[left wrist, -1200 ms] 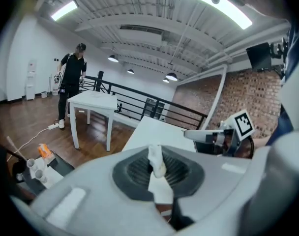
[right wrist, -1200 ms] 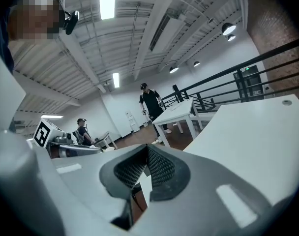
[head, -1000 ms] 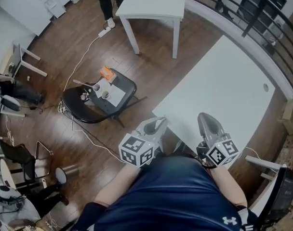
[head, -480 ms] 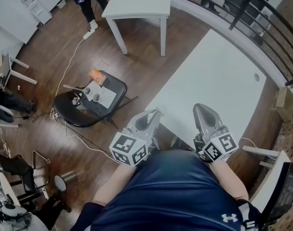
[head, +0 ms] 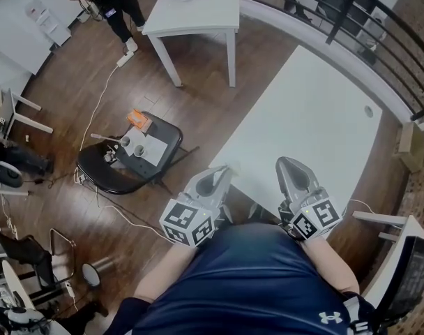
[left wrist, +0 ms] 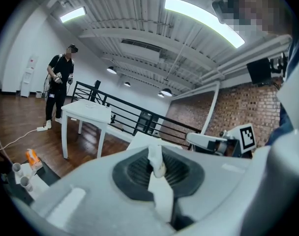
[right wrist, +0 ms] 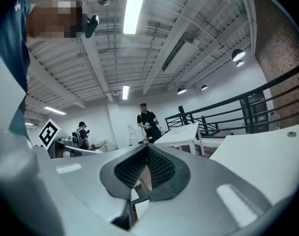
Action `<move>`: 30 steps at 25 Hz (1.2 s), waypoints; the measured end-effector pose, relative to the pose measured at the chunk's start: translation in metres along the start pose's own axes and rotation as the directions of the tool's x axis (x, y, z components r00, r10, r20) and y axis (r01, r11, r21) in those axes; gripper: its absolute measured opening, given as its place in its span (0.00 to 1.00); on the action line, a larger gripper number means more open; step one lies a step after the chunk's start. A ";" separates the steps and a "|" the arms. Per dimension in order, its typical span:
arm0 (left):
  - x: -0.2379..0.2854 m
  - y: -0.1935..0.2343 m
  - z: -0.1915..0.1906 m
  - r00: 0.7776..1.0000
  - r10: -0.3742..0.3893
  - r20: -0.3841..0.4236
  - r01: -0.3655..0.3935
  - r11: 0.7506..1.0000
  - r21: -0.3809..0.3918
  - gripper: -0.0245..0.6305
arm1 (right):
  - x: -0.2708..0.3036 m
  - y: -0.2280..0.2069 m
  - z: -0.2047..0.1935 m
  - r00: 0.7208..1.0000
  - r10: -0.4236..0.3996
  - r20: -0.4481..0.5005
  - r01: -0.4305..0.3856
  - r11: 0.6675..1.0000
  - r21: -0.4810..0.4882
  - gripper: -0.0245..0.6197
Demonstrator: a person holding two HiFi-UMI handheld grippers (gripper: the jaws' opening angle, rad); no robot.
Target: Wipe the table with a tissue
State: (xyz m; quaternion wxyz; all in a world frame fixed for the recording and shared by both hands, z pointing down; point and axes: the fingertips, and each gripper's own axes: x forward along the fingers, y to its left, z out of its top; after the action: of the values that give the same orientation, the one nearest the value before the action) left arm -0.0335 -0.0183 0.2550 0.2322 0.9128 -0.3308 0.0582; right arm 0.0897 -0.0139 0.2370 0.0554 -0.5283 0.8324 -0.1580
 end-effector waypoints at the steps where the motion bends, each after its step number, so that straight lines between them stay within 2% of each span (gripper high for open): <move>1: 0.000 0.000 0.000 1.000 -0.002 0.000 0.002 1.000 -0.001 0.07 | 0.000 0.001 0.001 1.000 0.000 0.002 0.000 1.000 -0.003 0.05; 30: 0.001 -0.006 -0.007 1.000 0.022 -0.007 -0.022 1.000 -0.013 0.07 | -0.009 -0.003 -0.005 1.000 0.009 -0.014 -0.009 1.000 0.009 0.05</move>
State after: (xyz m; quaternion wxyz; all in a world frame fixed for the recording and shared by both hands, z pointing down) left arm -0.0284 -0.0112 0.2594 0.2388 0.9074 -0.3403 0.0615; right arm 0.0947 -0.0057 0.2420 0.0528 -0.5231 0.8345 -0.1650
